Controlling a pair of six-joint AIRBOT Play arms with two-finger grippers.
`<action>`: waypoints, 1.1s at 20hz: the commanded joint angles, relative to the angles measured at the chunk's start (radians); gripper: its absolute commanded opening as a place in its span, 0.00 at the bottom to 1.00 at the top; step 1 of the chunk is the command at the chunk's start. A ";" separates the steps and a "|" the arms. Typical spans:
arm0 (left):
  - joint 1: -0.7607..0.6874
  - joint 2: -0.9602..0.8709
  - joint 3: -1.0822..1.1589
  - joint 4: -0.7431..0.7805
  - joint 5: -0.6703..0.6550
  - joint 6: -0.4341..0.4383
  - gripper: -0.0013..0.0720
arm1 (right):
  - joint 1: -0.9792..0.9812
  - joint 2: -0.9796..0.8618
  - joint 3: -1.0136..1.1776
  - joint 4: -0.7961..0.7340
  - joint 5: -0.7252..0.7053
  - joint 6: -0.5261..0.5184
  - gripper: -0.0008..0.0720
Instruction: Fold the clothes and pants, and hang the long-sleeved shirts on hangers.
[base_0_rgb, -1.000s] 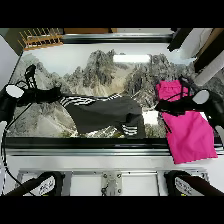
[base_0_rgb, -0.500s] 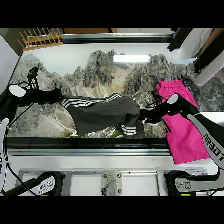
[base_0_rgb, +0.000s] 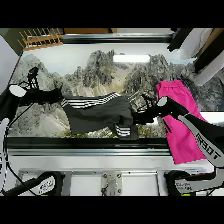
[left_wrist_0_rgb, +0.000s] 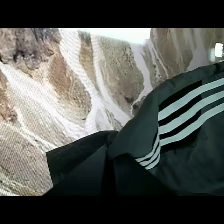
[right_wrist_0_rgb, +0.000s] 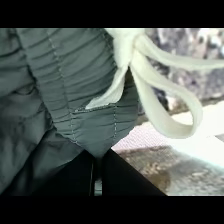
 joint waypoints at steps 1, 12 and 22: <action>0.018 0.031 0.058 0.002 -0.003 -0.001 0.03 | -0.008 0.083 0.054 -0.055 0.024 0.000 0.03; 0.074 0.514 0.551 0.000 0.008 -0.001 0.03 | -0.056 0.821 0.237 -0.174 0.233 0.136 0.03; 0.074 0.443 0.809 -0.002 0.103 -0.002 0.03 | -0.055 0.935 0.235 -0.001 0.234 0.299 0.03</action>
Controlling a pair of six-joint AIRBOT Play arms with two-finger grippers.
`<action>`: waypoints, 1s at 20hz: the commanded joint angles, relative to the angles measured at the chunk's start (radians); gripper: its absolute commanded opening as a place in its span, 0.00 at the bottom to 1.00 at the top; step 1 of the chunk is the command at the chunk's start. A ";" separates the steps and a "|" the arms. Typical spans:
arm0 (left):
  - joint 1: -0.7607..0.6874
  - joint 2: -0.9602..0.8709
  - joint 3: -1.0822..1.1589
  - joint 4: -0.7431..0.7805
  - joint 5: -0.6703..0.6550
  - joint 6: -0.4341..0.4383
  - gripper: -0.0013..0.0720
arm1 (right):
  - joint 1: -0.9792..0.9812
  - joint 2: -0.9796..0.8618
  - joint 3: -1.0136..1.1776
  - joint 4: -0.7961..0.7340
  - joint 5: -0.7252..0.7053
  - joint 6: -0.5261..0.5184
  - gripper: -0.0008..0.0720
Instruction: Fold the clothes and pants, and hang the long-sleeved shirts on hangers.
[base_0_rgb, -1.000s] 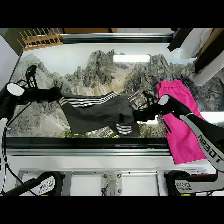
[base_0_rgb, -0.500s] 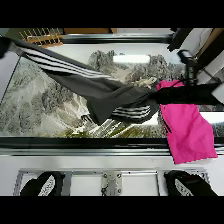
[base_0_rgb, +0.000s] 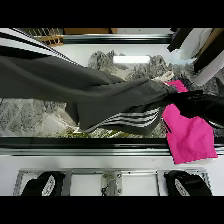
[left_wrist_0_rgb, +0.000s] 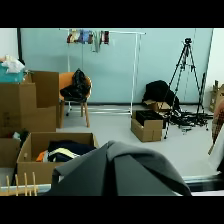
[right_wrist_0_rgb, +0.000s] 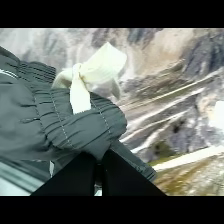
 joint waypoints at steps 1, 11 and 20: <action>0.001 -0.144 0.132 -0.006 -0.001 0.001 0.03 | 0.001 -0.018 -0.003 0.137 0.008 0.063 0.03; -0.271 -0.867 0.259 0.004 0.052 0.001 0.03 | 0.032 -0.523 -0.064 -0.178 0.010 0.152 0.03; -0.203 -0.927 0.241 0.005 -0.202 -0.090 0.86 | -0.089 -0.612 -0.052 -0.247 -0.215 0.065 0.94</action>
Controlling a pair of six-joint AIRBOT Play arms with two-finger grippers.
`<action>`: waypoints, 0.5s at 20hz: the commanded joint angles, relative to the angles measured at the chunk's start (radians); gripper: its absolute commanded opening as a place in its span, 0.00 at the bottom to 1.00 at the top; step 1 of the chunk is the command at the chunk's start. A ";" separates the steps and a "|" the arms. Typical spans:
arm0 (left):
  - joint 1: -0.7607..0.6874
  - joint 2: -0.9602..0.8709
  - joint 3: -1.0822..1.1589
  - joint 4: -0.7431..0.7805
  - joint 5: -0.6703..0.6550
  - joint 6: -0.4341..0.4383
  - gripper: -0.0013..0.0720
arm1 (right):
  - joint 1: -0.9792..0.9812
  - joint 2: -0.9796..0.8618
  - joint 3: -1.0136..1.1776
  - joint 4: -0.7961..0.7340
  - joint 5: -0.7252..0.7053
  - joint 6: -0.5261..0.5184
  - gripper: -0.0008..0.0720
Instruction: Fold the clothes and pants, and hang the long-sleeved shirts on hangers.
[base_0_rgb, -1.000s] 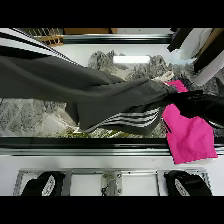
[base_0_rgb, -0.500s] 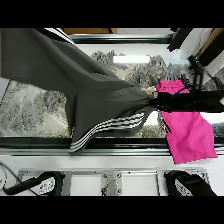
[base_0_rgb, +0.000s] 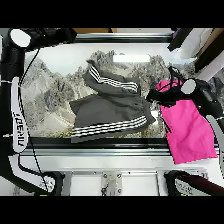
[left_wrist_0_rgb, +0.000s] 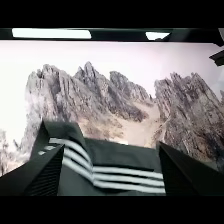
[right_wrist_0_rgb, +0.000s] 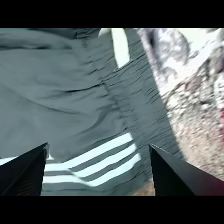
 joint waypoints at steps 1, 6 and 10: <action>0.100 0.057 -0.063 0.002 -0.183 -0.072 0.86 | -0.047 0.064 0.002 -0.027 -0.041 -0.052 0.94; 0.211 0.321 -0.589 0.169 -0.348 -0.111 0.86 | -0.037 0.235 0.000 -0.023 0.011 -0.054 0.94; 0.240 0.514 -1.110 0.173 -0.307 -0.111 0.86 | -0.037 0.311 -0.005 -0.023 0.045 -0.054 0.94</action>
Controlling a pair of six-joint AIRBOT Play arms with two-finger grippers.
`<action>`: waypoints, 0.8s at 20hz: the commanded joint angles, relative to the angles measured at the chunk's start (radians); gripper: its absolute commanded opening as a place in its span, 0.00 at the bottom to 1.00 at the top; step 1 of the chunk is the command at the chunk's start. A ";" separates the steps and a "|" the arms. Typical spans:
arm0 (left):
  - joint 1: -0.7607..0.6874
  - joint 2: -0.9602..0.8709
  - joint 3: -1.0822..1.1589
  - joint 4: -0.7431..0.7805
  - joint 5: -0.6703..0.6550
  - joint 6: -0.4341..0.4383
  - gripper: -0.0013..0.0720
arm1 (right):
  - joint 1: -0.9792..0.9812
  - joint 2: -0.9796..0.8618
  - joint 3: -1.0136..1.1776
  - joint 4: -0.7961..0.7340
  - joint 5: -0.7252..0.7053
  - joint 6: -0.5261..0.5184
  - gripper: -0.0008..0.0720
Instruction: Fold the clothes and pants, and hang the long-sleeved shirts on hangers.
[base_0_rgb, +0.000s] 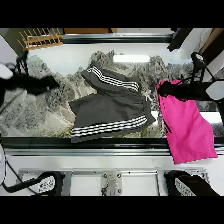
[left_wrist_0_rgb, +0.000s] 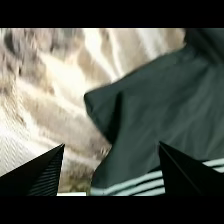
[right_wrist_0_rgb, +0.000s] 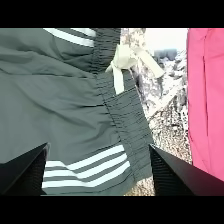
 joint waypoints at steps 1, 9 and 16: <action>0.026 0.161 -0.432 0.030 0.043 -0.011 0.86 | -0.001 0.065 -0.002 0.000 0.025 -0.003 0.94; 0.013 0.217 -0.770 -0.166 0.257 0.042 0.86 | -0.001 0.071 -0.005 0.008 0.025 -0.002 0.94; -0.111 0.217 -0.775 -0.170 0.379 0.005 0.86 | -0.001 0.071 -0.005 0.008 0.025 -0.003 0.94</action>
